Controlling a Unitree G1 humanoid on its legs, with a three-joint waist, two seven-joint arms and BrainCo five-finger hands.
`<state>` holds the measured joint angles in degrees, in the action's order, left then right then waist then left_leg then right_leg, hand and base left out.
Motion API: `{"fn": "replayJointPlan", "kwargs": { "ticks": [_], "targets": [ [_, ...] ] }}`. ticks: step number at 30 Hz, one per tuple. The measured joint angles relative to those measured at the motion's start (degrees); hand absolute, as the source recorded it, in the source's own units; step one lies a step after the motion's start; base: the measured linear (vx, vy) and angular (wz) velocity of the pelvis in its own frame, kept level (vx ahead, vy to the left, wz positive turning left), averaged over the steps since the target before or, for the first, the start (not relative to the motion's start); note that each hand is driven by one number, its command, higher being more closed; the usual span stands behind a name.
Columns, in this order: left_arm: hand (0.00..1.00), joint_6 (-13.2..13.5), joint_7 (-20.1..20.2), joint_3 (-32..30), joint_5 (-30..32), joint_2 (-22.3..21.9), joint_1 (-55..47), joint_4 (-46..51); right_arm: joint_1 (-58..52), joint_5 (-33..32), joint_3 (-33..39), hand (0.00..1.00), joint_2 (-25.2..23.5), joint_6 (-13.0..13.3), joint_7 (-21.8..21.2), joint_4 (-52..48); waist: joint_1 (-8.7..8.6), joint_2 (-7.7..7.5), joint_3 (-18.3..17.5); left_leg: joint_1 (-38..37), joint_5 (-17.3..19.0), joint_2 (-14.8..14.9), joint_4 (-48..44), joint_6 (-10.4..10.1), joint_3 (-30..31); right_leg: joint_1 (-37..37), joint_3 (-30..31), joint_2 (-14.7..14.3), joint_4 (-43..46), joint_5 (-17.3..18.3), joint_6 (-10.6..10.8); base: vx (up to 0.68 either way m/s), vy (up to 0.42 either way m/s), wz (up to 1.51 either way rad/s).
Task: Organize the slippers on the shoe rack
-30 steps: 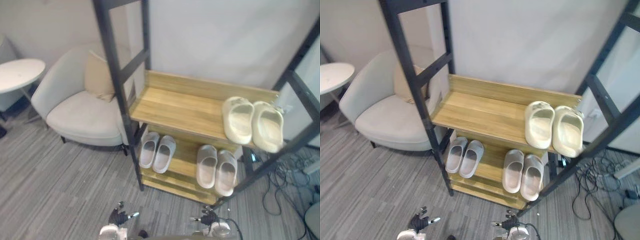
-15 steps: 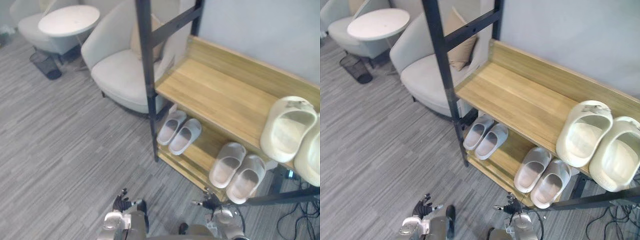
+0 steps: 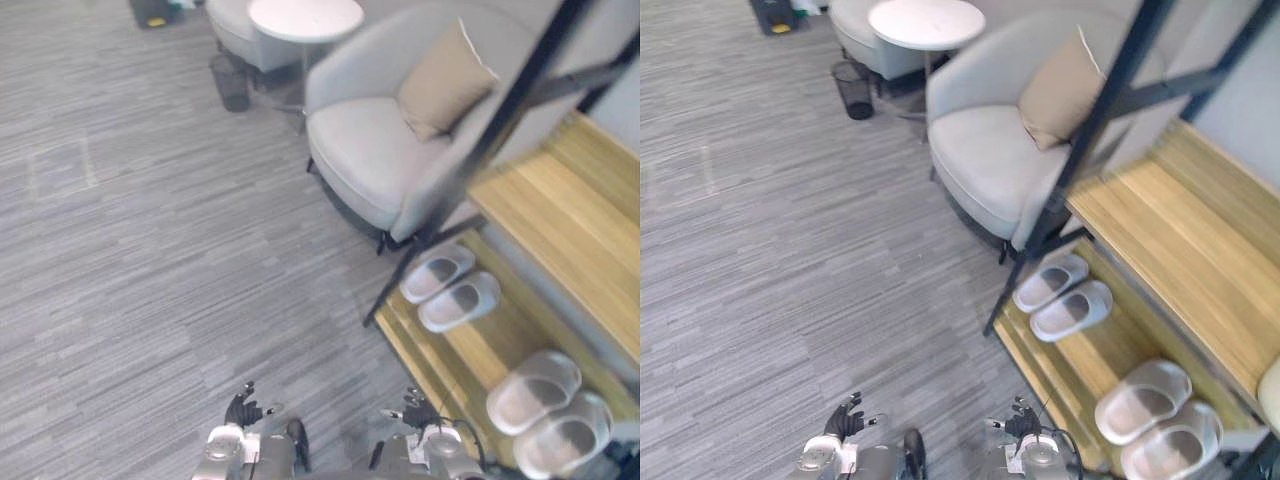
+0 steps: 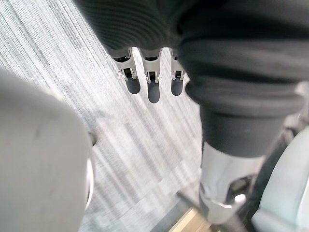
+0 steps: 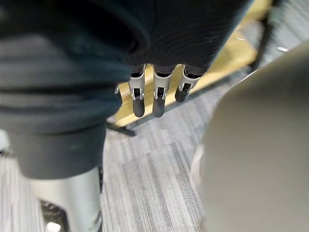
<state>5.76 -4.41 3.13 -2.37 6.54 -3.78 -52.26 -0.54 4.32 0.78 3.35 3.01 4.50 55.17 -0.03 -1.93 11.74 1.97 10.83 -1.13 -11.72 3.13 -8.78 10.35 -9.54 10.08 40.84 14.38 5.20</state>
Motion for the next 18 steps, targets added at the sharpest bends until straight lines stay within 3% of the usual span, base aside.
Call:
{"fn": "replayJointPlan", "kwargs": {
  "ticks": [1, 2, 3, 6, 7, 8, 9, 11, 13, 15, 18],
  "targets": [
    [0.0, 0.0, 0.02, -0.07, 0.0, 0.03, 0.01, -0.31, -0.05, 0.0, 0.01, 0.0, -0.03, 0.05, 0.02, -0.2, -0.04, 0.09, 0.0, -0.34, -0.1, -0.01, 0.42, 0.13, 0.61, 0.75, 0.89, -0.89, -0.76, 0.31, 0.04, 0.13, -0.037, 0.84],
    [0.0, -0.02, 0.02, -0.47, -0.03, -0.02, 0.03, -0.97, -0.01, -0.25, 0.01, 0.0, -0.15, 0.77, -0.02, -0.47, -0.74, 0.16, -0.07, -1.19, -0.16, -0.17, 1.84, 0.22, 2.87, 3.4, 4.14, -4.07, -6.61, 0.39, -0.19, 0.11, -0.048, 0.71],
    [0.0, -0.01, 0.02, -0.59, -0.03, -0.08, 0.07, -1.13, 0.04, -0.43, 0.03, 0.0, -0.2, 0.98, -0.03, -0.49, -0.92, 0.16, -0.13, -1.03, -0.16, -0.42, 2.23, 0.21, 3.85, 3.87, 4.9, -4.87, -8.88, 0.16, -0.18, 0.22, -0.129, 1.07],
    [0.0, 0.03, 0.04, -1.99, -0.03, -0.55, -0.1, -1.45, -0.18, -0.58, 1.07, 0.0, -0.45, 1.0, -0.02, -0.3, -1.62, -0.58, -0.85, -2.05, 1.5, -1.9, 1.54, -0.84, 7.55, 3.53, 6.61, -5.99, -18.12, -2.51, -3.27, 0.26, -0.163, 1.03],
    [0.0, 0.01, -0.08, -2.96, -0.03, -0.86, -0.24, -1.63, -0.42, -0.7, 1.42, 0.0, -0.39, 0.97, -0.08, -0.12, -1.7, -0.47, -1.78, -0.98, 4.58, -1.77, -2.95, -2.23, 9.53, 2.25, 6.57, -6.75, -19.84, -4.87, -4.33, 0.28, -0.161, 0.72],
    [0.0, 0.0, -0.11, -3.56, -0.04, -1.26, -0.25, -1.7, -0.42, -0.62, 1.58, 0.0, -0.27, 0.96, 0.0, -0.12, -1.72, 0.34, -1.99, -0.56, 5.34, -1.01, -4.65, -2.44, 9.95, 1.64, 5.72, -7.2, -20.0, -4.74, -4.52, 0.48, -0.176, 0.79],
    [0.0, 0.03, -0.15, -5.2, -0.08, -2.69, -0.96, -1.55, -0.41, -0.48, 2.07, 0.0, -0.23, 0.61, 0.03, -0.11, -0.88, 2.33, -2.85, 2.72, 6.59, 0.57, -13.04, -4.53, 9.09, -0.02, 3.34, -7.69, -21.19, -4.35, -5.57, 0.42, -0.089, 0.6],
    [0.0, 0.05, -0.28, -7.24, -0.38, -4.26, -1.02, 0.91, -0.71, -0.59, 1.75, 0.0, 0.07, 0.41, 0.07, -0.37, -0.46, 3.13, -2.64, 8.64, 4.82, 3.74, -28.94, -7.49, 3.71, -4.76, 1.99, -7.91, -24.21, -4.14, -5.95, 0.45, -0.085, 0.53],
    [0.0, 0.08, -0.37, -7.7, -1.59, -4.43, -0.95, 1.5, -0.94, -1.0, 1.26, 0.0, -0.09, 0.4, 0.15, -0.4, 0.15, 2.83, -2.02, 10.16, 5.49, 10.26, -37.22, -6.7, -3.47, -11.0, 0.68, -8.0, -26.72, -3.53, -6.93, 0.39, -0.026, 0.25],
    [0.0, 0.11, -0.33, -7.54, -2.27, -5.0, -0.4, 1.88, -0.51, -1.04, 1.3, 0.0, -0.03, 0.39, 0.34, -0.48, 0.35, 2.37, -1.77, 11.39, 6.5, 13.15, -36.47, -6.92, -6.91, -14.39, 0.03, -6.7, -27.88, -3.34, -6.92, 0.32, 0.065, 0.27],
    [0.0, 0.11, -0.28, -6.26, -2.24, -5.19, 0.92, 1.65, 0.21, -1.06, 1.36, 0.0, 0.18, 0.33, 0.54, -0.4, 0.38, 2.1, -1.59, 15.27, 5.02, 13.24, -25.21, -5.72, -10.07, -16.67, -2.59, -3.61, -29.39, -2.5, -5.46, 0.33, 0.172, 0.39]
  ]
}}
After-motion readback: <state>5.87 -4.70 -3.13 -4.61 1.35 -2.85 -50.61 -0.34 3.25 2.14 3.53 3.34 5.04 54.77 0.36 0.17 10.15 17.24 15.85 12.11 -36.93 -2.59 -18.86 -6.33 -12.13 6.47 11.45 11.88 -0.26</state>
